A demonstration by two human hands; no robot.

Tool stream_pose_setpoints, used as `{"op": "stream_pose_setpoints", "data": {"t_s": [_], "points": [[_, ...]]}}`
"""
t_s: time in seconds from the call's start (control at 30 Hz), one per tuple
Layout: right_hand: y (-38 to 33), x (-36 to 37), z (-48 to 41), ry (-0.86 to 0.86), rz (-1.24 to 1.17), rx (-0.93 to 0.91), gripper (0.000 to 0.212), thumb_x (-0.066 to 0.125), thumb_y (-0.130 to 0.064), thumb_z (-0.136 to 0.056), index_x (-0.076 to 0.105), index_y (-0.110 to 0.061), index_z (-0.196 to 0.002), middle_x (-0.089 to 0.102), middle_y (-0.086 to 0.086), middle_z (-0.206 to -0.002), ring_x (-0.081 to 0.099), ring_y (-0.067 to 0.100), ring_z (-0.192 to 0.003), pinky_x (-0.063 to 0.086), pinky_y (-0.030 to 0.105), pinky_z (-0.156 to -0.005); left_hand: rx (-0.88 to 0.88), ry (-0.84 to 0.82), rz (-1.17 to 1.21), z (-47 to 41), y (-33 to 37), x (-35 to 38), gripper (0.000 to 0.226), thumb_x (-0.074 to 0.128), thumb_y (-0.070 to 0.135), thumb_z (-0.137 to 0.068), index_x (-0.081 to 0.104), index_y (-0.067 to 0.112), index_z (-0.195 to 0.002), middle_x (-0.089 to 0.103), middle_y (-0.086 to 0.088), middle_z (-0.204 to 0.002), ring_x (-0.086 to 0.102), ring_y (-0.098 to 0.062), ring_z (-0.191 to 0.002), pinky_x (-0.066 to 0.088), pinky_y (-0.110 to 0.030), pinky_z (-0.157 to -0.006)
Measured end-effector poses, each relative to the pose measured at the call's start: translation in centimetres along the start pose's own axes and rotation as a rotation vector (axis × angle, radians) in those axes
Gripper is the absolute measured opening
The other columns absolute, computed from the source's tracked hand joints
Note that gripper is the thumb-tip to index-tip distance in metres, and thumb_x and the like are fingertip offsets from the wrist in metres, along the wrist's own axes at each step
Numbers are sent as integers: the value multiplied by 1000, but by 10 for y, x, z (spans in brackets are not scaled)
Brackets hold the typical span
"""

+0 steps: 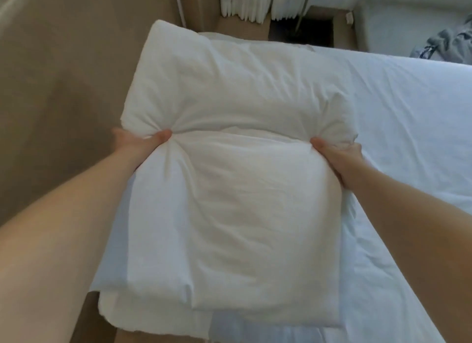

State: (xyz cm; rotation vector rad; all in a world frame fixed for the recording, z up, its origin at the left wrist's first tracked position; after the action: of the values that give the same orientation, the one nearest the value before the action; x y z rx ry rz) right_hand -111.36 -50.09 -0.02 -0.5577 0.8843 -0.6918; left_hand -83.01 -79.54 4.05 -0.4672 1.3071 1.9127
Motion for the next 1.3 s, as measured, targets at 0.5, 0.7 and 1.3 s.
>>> {"op": "stream_pose_setpoints", "data": {"t_s": [0.5,0.7,1.3], "points": [[-11,222,14,-316,1031,-885,72,21,-70,-93,-9,-42,-152,-21,-5,-162,-19,34,-147,0,68,-113,349,-11,-855,-54,-103,82,82,1,70,-88,-12,24,-154,-15,-10,-161,-15,-31,-148,-10,-63,-114],[-49,295,-12,-337,1212,-1230,68,11,-71,-90,-7,-47,-151,-17,-6,-162,-21,41,-145,-2,76,-106,329,177,-881,-59,-114,84,77,-6,67,-87,-10,29,-154,-13,-11,-162,-16,-32,-147,-7,-66,-112],[-153,429,-57,-366,1053,-1604,64,21,-52,-97,2,-34,-155,-8,2,-164,-11,34,-149,-5,68,-112,30,538,-663,-98,-106,109,68,17,51,-95,5,23,-155,-1,-12,-162,-6,-32,-149,-3,-60,-117]]}}
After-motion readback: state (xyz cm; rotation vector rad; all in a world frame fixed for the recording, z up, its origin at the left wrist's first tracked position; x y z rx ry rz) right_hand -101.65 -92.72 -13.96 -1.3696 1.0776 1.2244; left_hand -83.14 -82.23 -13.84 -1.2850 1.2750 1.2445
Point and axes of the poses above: each hand's wrist, its own z-axis away from the middle knuckle, its own x-axis out of the palm, y = z × x, the point moved 1 cm from there along -z, towards the middle knuckle
